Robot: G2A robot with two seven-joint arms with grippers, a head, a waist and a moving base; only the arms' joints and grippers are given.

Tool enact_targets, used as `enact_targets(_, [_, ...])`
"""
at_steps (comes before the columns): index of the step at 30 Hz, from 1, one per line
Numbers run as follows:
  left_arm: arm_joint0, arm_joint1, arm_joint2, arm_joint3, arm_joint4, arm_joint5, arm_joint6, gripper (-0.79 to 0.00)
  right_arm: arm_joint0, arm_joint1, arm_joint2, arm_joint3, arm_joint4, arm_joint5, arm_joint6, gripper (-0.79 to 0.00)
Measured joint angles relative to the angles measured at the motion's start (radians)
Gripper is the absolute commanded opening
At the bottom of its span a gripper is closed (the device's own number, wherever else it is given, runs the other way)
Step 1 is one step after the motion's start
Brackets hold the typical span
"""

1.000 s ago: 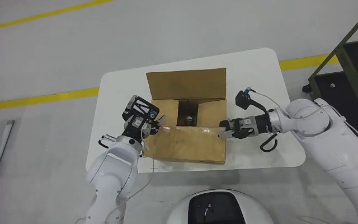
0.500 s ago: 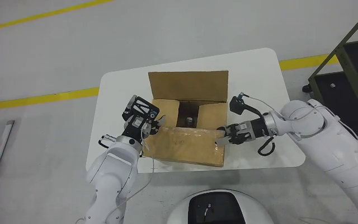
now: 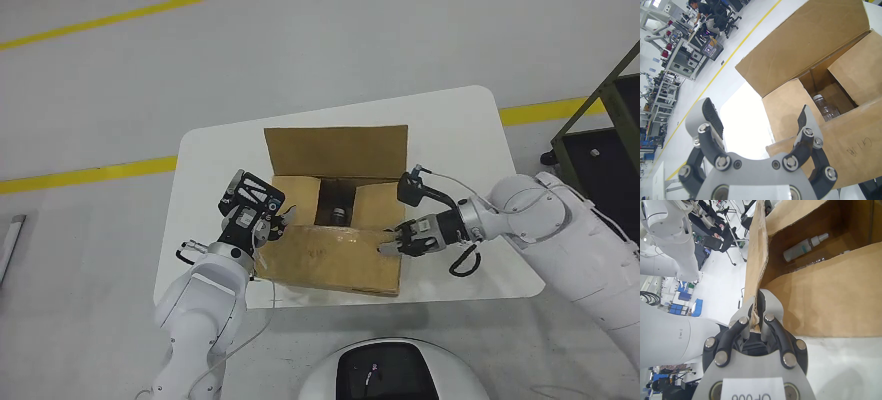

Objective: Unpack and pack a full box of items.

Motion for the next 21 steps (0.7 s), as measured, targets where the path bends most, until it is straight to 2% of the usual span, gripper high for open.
enact_targets(5, [0.000,0.000,0.000,0.000,0.000,0.001,0.001,0.000,0.003,0.013,0.057,-0.048,-0.131,-0.080,-0.072,-0.785])
enact_targets(10, [-0.008,0.000,-0.016,-0.019,-0.006,0.028,0.025,0.000,-0.029,0.027,0.111,-0.147,-0.327,-0.146,-0.154,-0.785])
enact_targets(15, [-0.061,-0.001,-0.018,-0.017,-0.042,0.026,-0.035,0.000,-0.097,0.038,0.139,-0.248,-0.497,-0.203,-0.243,-0.785])
enact_targets(21, [-0.092,-0.001,0.006,0.026,-0.044,-0.017,-0.125,0.000,-0.161,0.048,0.167,-0.318,-0.621,-0.242,-0.325,-0.785])
